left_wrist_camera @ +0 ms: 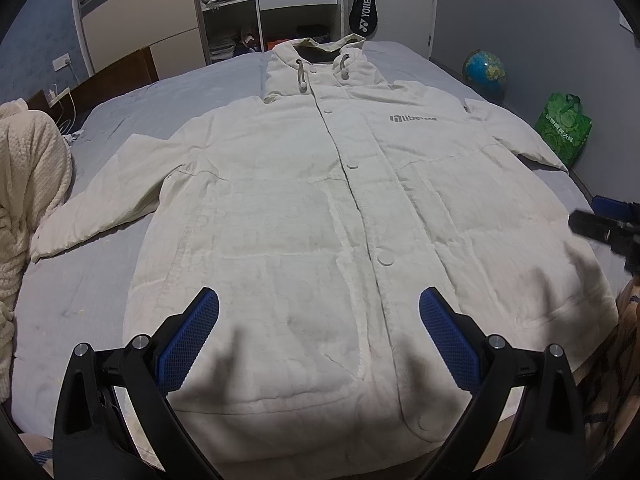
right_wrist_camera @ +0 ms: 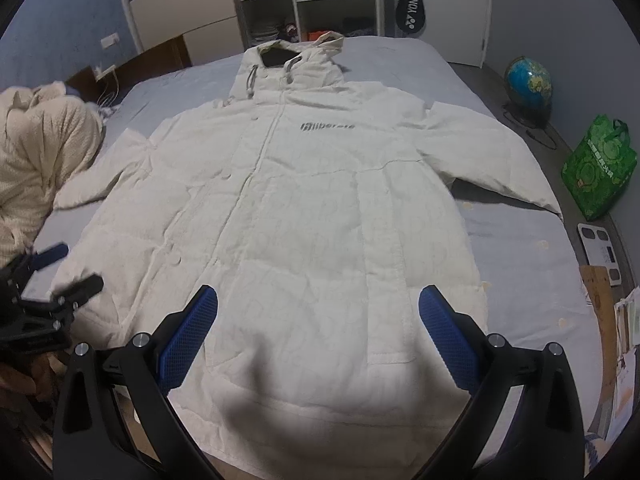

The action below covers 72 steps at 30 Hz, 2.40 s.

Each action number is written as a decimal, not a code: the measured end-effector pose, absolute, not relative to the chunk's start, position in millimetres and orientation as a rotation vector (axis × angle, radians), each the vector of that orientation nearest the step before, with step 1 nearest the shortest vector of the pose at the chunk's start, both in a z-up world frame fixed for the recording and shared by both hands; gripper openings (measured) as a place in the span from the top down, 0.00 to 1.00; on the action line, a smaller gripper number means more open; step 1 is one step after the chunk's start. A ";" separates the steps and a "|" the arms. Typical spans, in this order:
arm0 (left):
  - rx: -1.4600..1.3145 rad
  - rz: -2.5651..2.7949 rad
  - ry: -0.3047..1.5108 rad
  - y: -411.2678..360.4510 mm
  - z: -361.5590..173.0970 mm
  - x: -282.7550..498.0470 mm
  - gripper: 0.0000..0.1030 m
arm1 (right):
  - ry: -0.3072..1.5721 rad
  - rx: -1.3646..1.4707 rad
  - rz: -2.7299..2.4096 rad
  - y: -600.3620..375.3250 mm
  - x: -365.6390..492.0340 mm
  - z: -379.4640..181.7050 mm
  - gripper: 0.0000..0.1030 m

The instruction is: Fold large clothes

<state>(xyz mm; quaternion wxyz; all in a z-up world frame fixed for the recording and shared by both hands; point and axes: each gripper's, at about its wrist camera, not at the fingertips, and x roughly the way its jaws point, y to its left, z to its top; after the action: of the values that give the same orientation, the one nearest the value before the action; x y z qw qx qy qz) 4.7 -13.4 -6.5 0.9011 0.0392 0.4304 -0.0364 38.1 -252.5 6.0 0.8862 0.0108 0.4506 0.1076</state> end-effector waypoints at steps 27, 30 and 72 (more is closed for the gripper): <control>0.158 -0.250 1.006 -147.1 -1.3 105.2 0.06 | 0.973 0.638 -0.075 -577.5 172.8 -25.3 0.07; 0.190 -0.269 1.012 -168.4 -2.8 114.4 0.06 | 0.959 0.838 -0.074 -609.4 177.8 -53.6 0.07; 0.128 -0.153 1.099 -203.6 -43.9 135.8 0.06 | 0.608 1.498 -0.222 -697.8 188.3 -155.6 0.88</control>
<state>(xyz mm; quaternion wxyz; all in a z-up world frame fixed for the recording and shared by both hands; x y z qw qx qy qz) 135.8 -203.6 -43.9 0.8481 0.0605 0.5213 -0.0728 188.3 -697.8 -155.6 0.6851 0.6687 0.2713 -0.0991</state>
